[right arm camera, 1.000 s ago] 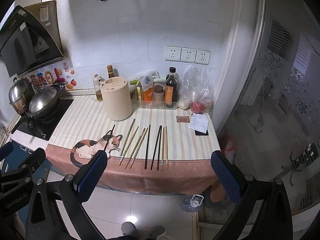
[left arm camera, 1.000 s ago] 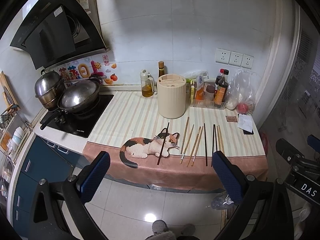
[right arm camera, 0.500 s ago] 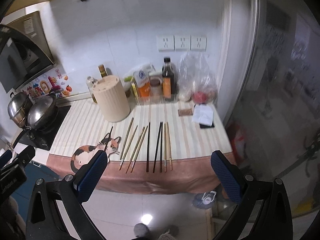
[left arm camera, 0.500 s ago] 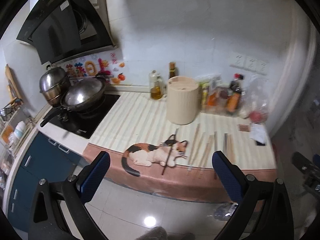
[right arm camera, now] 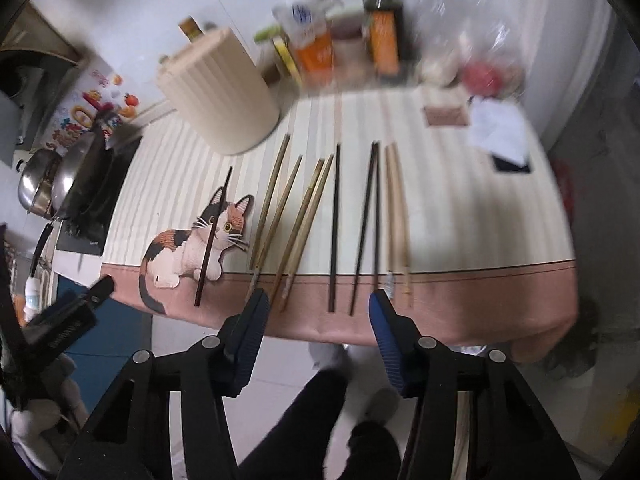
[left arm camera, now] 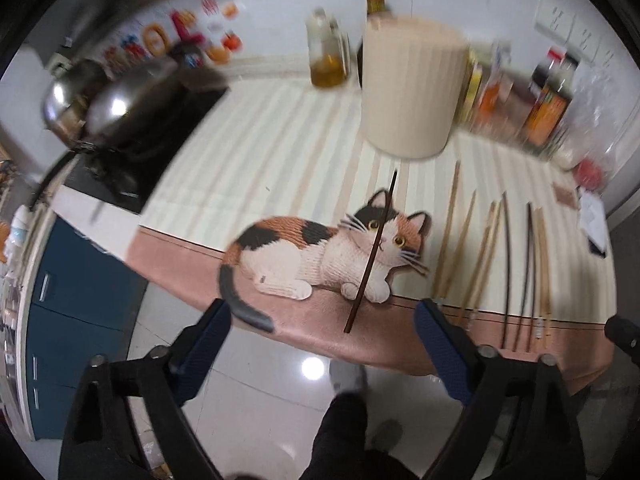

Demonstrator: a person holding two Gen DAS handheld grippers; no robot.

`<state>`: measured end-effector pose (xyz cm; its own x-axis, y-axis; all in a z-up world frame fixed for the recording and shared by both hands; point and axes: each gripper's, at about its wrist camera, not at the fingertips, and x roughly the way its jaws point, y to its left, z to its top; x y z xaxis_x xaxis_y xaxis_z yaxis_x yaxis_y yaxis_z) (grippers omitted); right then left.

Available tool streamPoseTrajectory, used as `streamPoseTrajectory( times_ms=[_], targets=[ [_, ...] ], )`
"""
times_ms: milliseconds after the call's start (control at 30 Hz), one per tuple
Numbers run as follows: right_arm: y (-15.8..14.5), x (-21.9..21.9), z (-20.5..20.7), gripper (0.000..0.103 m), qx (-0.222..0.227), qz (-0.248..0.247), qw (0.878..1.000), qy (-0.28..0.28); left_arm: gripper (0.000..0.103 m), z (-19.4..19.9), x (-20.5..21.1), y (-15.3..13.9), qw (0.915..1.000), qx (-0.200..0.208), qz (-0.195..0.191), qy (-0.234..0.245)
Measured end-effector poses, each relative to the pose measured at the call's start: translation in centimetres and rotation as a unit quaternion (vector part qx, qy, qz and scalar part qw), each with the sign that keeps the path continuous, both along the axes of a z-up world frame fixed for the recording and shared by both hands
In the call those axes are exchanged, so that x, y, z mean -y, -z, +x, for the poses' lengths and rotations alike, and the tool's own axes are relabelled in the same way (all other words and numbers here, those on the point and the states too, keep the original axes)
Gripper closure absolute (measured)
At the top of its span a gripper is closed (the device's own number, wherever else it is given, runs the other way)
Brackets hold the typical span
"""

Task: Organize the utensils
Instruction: 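Lower both grippers toward the row of loose chopsticks, then grasp a dark chopstick with the left gripper while the right grasps a light wooden one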

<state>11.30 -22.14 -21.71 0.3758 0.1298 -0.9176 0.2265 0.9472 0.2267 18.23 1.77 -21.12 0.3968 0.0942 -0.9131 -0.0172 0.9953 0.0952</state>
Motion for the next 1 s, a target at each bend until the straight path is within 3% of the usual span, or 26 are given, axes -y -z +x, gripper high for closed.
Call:
streamPoseTrajectory(
  times_ms=[67,133,167,300,433,600,667,733,767,1000],
  targets=[
    [1.8,-0.3,2.4,0.052,-0.011,0.006,1.0,0.001,0.016,2.1,0.4,2.6,0.9996,-0.025,-0.005,0.014],
    [3.2,-0.8,4.9,0.056,-0.024,0.013,1.0,0.005,0.029,4.6,1.2,5.4,0.9979,-0.053,-0.009,0.035],
    [3.9,-1.0,6.1,0.06,-0.032,0.022,0.999,0.006,0.031,5.5,1.4,6.5,0.9969,-0.065,-0.01,0.043],
    [6.8,-1.7,10.8,0.079,-0.063,0.025,0.998,0.016,0.054,9.5,2.7,10.7,0.9919,-0.104,-0.01,0.071],
    [9.5,-1.8,14.4,0.081,-0.094,0.031,0.995,0.033,0.06,11.7,3.5,13.2,0.9881,-0.125,-0.003,0.091],
    [11.3,-2.2,17.4,0.081,-0.117,0.033,0.992,0.032,0.063,12.6,4.4,13.6,0.9862,-0.126,0.0,0.108],
    [12.1,-2.5,18.5,0.081,-0.126,0.038,0.991,0.028,0.07,12.7,4.7,13.3,0.9863,-0.121,-0.004,0.113],
    [13.0,-2.9,20.1,0.081,-0.136,0.045,0.989,0.022,0.092,12.5,4.6,13.1,0.986,-0.122,-0.02,0.112],
    [13.3,-3.1,20.7,0.081,-0.139,0.047,0.989,0.017,0.095,12.5,4.6,13.2,0.9863,-0.123,-0.022,0.108],
    [15.6,-5.6,25.1,0.081,-0.152,0.051,0.987,-0.03,0.099,12.2,0.7,11.8,0.9913,-0.129,-0.005,0.024]
  ],
)
